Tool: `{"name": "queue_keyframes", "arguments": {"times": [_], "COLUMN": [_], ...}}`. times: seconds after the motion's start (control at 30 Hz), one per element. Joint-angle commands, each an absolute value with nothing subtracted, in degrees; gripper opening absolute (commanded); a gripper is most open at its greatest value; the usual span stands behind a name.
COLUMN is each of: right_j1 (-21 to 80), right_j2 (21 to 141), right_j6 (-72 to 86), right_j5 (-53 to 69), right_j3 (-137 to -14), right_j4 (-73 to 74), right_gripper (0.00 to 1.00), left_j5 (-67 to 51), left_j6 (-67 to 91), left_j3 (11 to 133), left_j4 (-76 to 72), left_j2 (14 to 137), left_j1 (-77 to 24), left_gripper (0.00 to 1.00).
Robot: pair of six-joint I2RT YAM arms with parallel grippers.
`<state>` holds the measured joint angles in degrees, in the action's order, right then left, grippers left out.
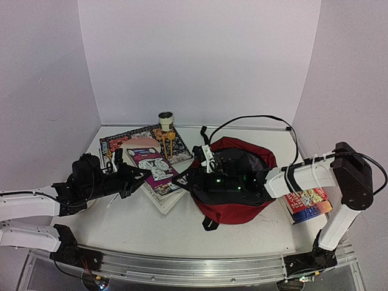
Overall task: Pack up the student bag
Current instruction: Pass from the left arm to the right
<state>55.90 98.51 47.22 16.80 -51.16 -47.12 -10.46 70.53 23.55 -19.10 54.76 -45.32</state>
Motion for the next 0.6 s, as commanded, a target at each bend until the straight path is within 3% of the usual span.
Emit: {"name": "queue_keyframes", "arguments": {"times": [0.0, 0.2, 0.37, 0.57], "right_j1": [55.32, 54.54, 54.26, 53.90], "right_j2": [99.69, 101.21, 101.67, 100.83], "right_j6": [50.33, 52.77, 54.89, 55.83], "right_j5": [20.53, 22.99, 25.60, 27.34], "right_j3": [-50.17, -49.77, -48.94, -47.95], "right_j4": [-54.73, -59.08, -65.32, -69.87], "right_gripper": [0.92, 0.89, 0.79, 0.48], "left_j5": [-12.65, -13.64, -14.56, -14.45], "left_j6": [70.47, 71.27, 71.68, 72.34], "left_j3": [25.42, 25.17, 25.04, 24.10], "left_j4": [-31.44, -35.11, -36.27, -37.63], "left_j2": [54.19, 54.59, 56.13, 57.35], "left_j1": [-45.09, -45.18, -45.20, -45.35], "left_gripper": [0.00, 0.00, 0.00, 0.00]}}
